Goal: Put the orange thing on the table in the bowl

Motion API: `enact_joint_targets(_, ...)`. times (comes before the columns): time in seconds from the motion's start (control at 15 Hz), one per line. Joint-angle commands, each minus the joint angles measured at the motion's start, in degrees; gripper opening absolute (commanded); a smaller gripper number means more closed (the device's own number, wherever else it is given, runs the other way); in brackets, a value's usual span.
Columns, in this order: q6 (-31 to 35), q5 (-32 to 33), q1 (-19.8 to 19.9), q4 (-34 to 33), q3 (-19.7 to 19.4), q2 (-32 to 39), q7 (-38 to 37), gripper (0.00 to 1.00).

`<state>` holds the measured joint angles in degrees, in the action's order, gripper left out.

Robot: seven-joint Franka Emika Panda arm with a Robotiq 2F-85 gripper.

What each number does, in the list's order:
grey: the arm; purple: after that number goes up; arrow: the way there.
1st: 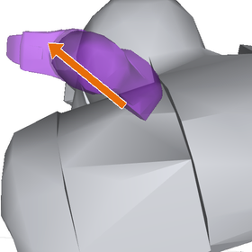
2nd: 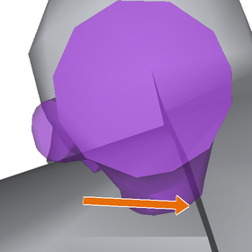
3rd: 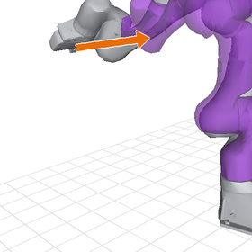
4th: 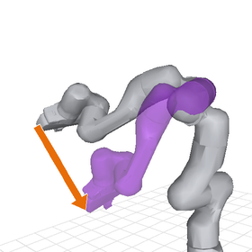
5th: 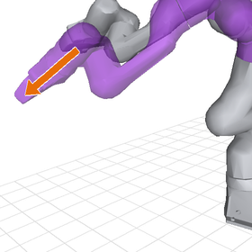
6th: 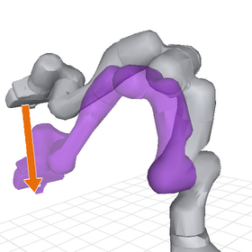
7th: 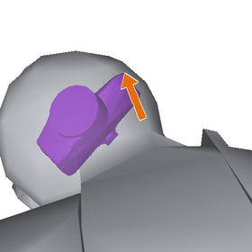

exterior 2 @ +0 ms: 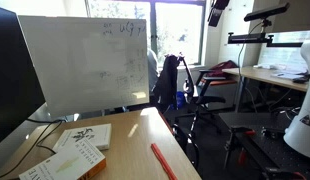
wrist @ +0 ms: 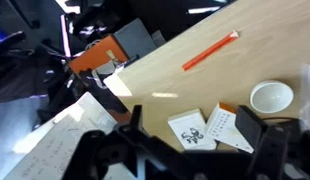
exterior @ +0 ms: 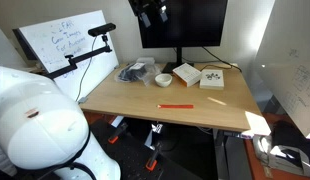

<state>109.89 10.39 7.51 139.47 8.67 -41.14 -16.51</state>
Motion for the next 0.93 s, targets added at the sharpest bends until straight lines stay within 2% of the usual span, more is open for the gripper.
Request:
enact_joint_targets(0.0,-0.25,0.72,-1.23,-0.15,-0.89,0.17,-0.65,1.00)
enact_joint_targets(0.13,-0.25,0.72,-1.23,-0.15,-0.89,0.17,-0.65,1.00)
enact_joint_targets(0.27,2.41,0.39,-0.13,0.51,-0.52,1.15,-4.22,1.00)
enact_joint_targets(0.4,6.25,-2.04,1.12,1.66,-0.73,4.26,-10.81,1.00)
enact_joint_targets(0.67,22.31,-1.88,4.50,5.84,-0.93,16.22,-22.16,1.00)
enact_joint_targets(0.87,33.24,-5.13,4.82,5.40,-2.25,29.66,-27.51,1.00)
